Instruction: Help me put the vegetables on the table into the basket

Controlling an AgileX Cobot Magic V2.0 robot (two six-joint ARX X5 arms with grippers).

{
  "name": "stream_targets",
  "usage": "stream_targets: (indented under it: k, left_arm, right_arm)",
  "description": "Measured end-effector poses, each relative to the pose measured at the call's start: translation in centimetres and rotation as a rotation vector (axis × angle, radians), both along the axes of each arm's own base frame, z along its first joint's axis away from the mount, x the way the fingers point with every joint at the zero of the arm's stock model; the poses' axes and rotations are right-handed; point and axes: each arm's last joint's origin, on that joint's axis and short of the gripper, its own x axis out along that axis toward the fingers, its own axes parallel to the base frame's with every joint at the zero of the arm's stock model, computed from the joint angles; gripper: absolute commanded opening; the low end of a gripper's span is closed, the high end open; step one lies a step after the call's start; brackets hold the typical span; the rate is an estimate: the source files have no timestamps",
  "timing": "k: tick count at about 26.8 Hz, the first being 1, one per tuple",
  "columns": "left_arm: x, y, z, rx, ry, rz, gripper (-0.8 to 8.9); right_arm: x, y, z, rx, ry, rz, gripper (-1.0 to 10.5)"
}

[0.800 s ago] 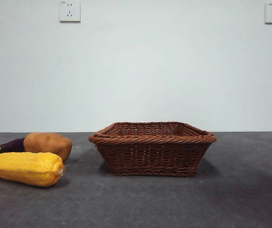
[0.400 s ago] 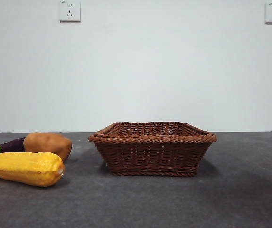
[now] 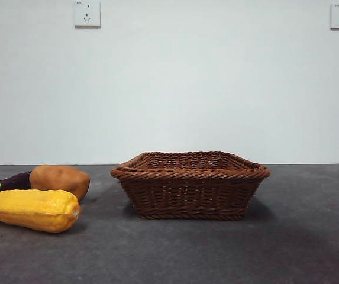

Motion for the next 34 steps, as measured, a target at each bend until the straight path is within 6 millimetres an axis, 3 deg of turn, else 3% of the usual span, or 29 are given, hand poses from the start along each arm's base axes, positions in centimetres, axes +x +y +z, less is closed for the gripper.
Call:
stream_targets:
  k: [4,18,22,27,28,29,31,32,34]
  left_arm:
    - [0.0,-0.1,2.7,-0.013,0.005,-0.046,-0.07]
    - [1.6,-0.7,8.9,0.002,0.261,-0.286,-0.07]
    - [1.6,-0.7,10.4,0.039,0.266,-0.3,-0.07]
    - [1.5,-0.7,10.4,0.041,0.284,-0.302,0.08]
    - [1.5,-0.7,10.4,0.041,0.284,-0.303,0.64]
    - [1.5,-0.7,10.4,0.039,0.283,-0.307,1.92]
    - [1.5,-0.8,10.6,0.026,0.278,-0.342,5.78]
    - [1.6,-0.8,10.6,0.023,0.278,-0.349,6.74]
    - [1.7,-0.8,10.5,0.02,0.285,-0.353,6.88]
  right_arm:
    - [-0.2,0.1,2.5,-0.006,0.111,0.034,-0.1]
    - [1.2,0.7,10.0,-0.133,0.424,0.246,-0.1]
    - [2.2,0.8,10.4,-0.177,0.498,0.278,-0.1]
    - [2.6,0.9,10.0,-0.189,0.545,0.341,0.1]
    - [2.6,0.9,10.0,-0.19,0.542,0.349,0.4]
    - [2.5,1.0,10.0,-0.191,0.54,0.35,1.2]
    - [2.5,0.9,10.2,-0.194,0.534,0.351,3.3]
    - [2.5,0.9,10.2,-0.194,0.532,0.351,4.5]
    - [2.5,0.9,10.2,-0.194,0.532,0.351,6.0]
